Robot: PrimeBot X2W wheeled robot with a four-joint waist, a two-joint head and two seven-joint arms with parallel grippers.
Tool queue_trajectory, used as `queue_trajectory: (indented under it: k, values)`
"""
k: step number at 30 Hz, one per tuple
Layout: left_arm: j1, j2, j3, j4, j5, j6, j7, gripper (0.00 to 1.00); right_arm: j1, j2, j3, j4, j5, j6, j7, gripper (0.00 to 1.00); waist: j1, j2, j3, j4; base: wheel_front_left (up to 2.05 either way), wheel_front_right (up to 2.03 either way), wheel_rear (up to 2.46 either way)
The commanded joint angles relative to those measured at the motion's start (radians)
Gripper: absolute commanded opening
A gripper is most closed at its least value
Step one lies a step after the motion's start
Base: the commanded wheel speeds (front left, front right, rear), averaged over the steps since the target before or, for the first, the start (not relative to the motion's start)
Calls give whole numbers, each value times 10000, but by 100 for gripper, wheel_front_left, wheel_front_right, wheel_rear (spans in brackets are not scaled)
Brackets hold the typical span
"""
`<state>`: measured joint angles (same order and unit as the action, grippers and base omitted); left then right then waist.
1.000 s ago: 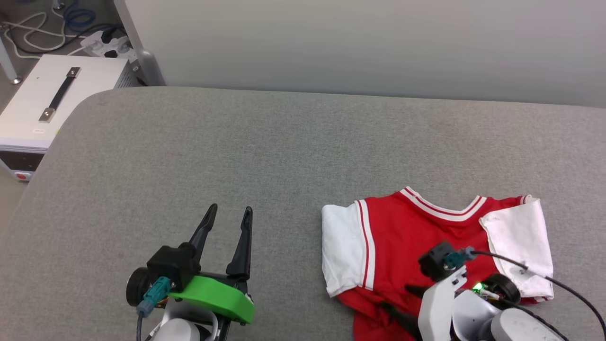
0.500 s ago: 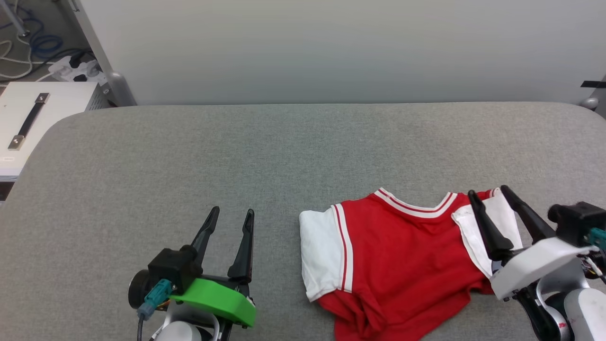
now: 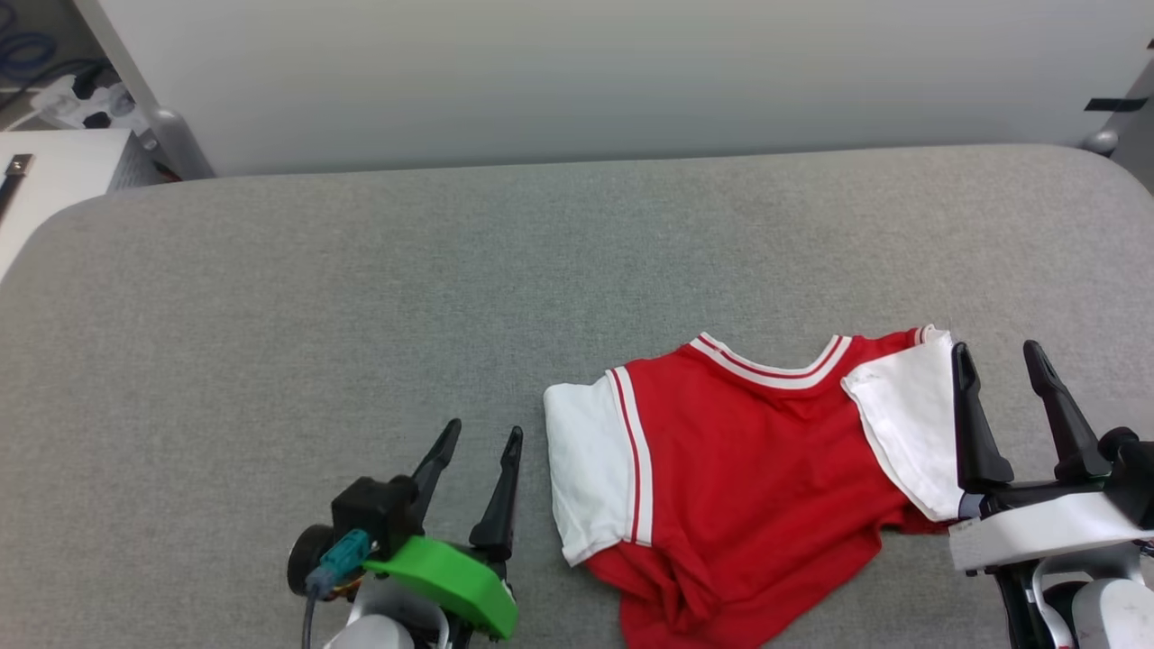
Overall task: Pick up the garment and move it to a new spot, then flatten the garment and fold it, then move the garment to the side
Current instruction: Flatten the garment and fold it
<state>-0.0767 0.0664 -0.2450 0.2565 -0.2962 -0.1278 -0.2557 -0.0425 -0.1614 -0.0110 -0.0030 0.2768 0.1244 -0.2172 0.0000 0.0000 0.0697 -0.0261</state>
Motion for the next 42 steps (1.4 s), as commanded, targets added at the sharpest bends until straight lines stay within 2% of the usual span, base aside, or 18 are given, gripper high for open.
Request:
queue_trajectory:
  k: [1, 3, 10, 12, 16, 20, 24, 25, 26, 27, 33, 38, 39, 42]
  values:
    - [-431, 131, -81, 218, -102, -29, 57, 100, 12, 52, -64, -103, -85, 63, -58, 100, 0, 0, 276, -183, 0, 0, 0]
    - [-918, 223, -272, 540, -264, -29, 638, 100, -13, 105, -146, -153, -115, 63, -24, 100, 0, 0, 463, -252, 0, 0, 0]
    - [-2826, 571, -998, 1249, -613, -29, 4198, 100, -154, 150, -137, -258, -191, 63, 102, 100, 0, 0, 1187, -524, 0, 0, 0]
    - [-3227, 710, -1171, 1392, -456, 4, 4889, 100, -210, 177, -96, -233, -207, 63, 110, 100, 0, 0, 1339, -614, 0, 0, 0]
    - [-3689, 844, -1410, 1777, -42, 355, 5671, 100, -332, 248, -30, -165, -217, 63, 65, 100, 0, 0, 1588, -758, 0, 0, 0]
    - [-3915, 925, -1593, 2170, 309, 647, 5868, 100, -452, 301, -36, -104, -249, 63, -30, 100, 0, 0, 1778, -854, 0, 0, 0]
    - [-3936, 928, -1761, 2584, 274, 549, 6036, 100, -498, 342, -99, 0, -286, 63, -89, 100, 0, 0, 1894, -887, 0, 0, 0]
    - [-3924, 944, -1820, 2697, 247, 498, 6127, 62, -508, 351, -114, 24, -294, 63, -105, 100, 0, 0, 1918, -887, 0, 0, 0]
    - [-3914, 971, -1897, 2766, 246, 445, 6194, 10, -515, 361, -122, 43, -300, 63, -117, 100, 0, 0, 1934, -885, 0, 0, 0]
    - [-3900, 994, -1970, 2816, 225, 387, 6225, 0, -523, 374, -134, 70, -308, 63, -132, 100, 0, 0, 1949, -876, 0, 0, 0]
    - [-3770, 1029, -1946, 2811, 27, 314, 5589, 0, -536, 454, -157, 290, -371, 63, -182, 100, 0, 0, 1733, -736, 0, 0, 0]
    - [-3689, 1191, -1558, 2581, -94, 585, 4620, 0, -489, 454, -129, 472, -387, 63, -147, 100, 0, 0, 1309, -552, 0, 0, 0]
    - [-3660, 1428, -1198, 2318, -237, 766, 4223, 0, -415, 452, -130, 593, -396, 63, -19, 100, 0, 0, 1069, -422, 0, 0, 0]
    - [-3731, 1808, -887, 1856, -267, 901, 3997, 0, -330, 462, -177, 709, -409, 63, 221, 100, 0, 0, 950, -299, 0, 0, 0]
